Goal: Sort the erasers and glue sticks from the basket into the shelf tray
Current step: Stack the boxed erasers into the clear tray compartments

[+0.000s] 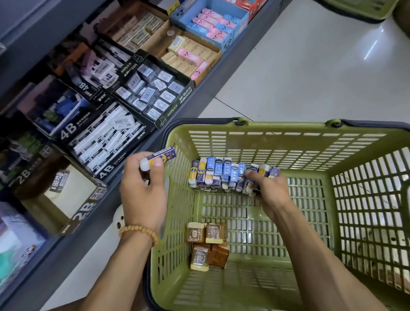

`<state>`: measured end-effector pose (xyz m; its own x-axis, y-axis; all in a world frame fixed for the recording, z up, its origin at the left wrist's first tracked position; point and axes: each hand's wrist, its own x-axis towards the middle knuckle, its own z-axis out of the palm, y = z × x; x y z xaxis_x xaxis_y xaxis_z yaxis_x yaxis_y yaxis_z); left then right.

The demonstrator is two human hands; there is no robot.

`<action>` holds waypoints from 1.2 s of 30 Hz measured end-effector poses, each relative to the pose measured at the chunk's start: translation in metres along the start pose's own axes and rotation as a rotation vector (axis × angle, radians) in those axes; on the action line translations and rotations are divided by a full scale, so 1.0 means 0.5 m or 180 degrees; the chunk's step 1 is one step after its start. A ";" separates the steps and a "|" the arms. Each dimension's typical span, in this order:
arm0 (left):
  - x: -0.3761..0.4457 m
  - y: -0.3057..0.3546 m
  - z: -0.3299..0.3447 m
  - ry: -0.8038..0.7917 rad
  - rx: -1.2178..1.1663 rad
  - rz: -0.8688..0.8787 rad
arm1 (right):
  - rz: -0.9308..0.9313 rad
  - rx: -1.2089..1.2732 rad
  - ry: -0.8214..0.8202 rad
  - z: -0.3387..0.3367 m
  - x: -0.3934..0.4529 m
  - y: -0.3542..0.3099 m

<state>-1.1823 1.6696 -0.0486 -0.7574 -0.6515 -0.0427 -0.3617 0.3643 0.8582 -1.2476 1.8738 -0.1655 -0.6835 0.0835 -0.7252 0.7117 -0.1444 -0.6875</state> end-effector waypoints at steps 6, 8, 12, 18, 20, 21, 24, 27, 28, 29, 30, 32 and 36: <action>-0.001 -0.007 0.003 0.0051 -0.0219 -0.0083 | -0.0011 0.0766 -0.0417 -0.011 -0.094 -0.049; -0.003 -0.001 -0.002 0.0065 -0.0322 -0.0116 | -0.0034 0.1019 -0.0570 -0.006 -0.131 -0.075; -0.005 0.017 -0.031 0.0095 -0.0303 -0.0246 | -0.0171 0.1375 -0.0932 0.017 -0.204 -0.141; -0.001 0.089 -0.114 0.0090 -0.0417 -0.0191 | -0.0541 0.1405 -0.1315 0.080 -0.312 -0.234; 0.000 0.121 -0.148 0.0068 -0.0615 -0.0162 | -0.0592 0.1421 -0.1491 0.102 -0.345 -0.257; 0.000 0.138 -0.167 0.0062 -0.0662 -0.0107 | -0.0616 0.1445 -0.1576 0.113 -0.362 -0.268; 0.001 0.191 -0.226 0.0116 -0.0722 0.0097 | -0.0711 0.1434 -0.1798 0.151 -0.405 -0.298; 0.007 0.242 -0.291 0.0220 -0.0805 0.0333 | -0.0717 0.1424 -0.2030 0.198 -0.444 -0.327; 0.013 0.255 -0.313 0.0259 -0.0822 0.0406 | -0.0691 0.1412 -0.2091 0.215 -0.455 -0.337; 0.021 0.267 -0.335 0.0291 -0.0815 0.0484 | -0.0686 0.1354 -0.2118 0.232 -0.464 -0.347; 0.031 0.276 -0.358 0.0324 -0.0783 0.0574 | -0.0698 0.1301 -0.2123 0.249 -0.475 -0.357; 0.058 0.295 -0.401 0.0399 -0.0684 0.0755 | -0.0766 0.1218 -0.2239 0.282 -0.493 -0.379; 0.144 0.311 -0.474 0.0545 -0.0435 0.0840 | -0.0881 0.1099 -0.2333 0.334 -0.511 -0.421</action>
<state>-1.1643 1.5217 0.2031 -0.7087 -0.6532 0.2665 -0.0805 0.4502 0.8893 -1.2500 1.7182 0.1709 -0.8423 -0.4813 -0.2427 0.4957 -0.5149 -0.6994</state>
